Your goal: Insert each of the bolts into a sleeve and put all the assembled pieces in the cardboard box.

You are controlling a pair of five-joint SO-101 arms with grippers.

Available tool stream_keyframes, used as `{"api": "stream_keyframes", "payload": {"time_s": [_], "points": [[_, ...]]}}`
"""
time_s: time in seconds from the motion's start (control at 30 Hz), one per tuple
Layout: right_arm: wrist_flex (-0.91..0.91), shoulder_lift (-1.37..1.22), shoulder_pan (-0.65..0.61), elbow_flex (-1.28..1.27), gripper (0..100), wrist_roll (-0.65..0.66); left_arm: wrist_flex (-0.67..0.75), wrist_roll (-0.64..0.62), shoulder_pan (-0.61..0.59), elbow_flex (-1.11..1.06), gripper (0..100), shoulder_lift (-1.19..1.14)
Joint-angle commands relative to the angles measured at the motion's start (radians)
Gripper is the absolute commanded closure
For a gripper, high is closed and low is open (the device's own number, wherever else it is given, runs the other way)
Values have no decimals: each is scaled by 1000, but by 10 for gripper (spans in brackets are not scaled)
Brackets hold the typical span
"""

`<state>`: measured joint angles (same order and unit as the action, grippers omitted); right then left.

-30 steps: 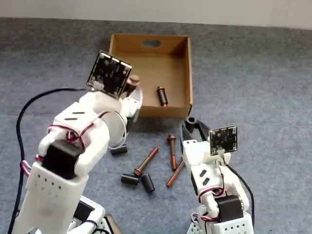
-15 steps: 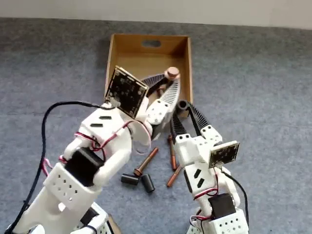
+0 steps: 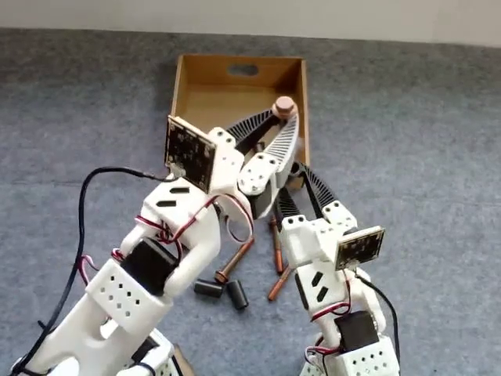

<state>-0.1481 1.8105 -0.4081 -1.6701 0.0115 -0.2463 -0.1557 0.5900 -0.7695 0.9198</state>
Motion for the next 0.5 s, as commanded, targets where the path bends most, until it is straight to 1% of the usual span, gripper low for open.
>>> {"api": "stream_keyframes", "payload": {"time_s": [0.0, 0.1, 0.3, 0.47], "points": [[24, 15, -5, -114, 990, -5, 35, -8, 44, 5, 991, 12], [24, 15, -5, -116, 990, -5, 35, -8, 44, 4, 991, 4], [24, 15, -5, -116, 990, -5, 34, -8, 10, 10, 991, -91], [22, 15, -5, -116, 990, -5, 40, -8, 15, 13, 991, -81]]}}
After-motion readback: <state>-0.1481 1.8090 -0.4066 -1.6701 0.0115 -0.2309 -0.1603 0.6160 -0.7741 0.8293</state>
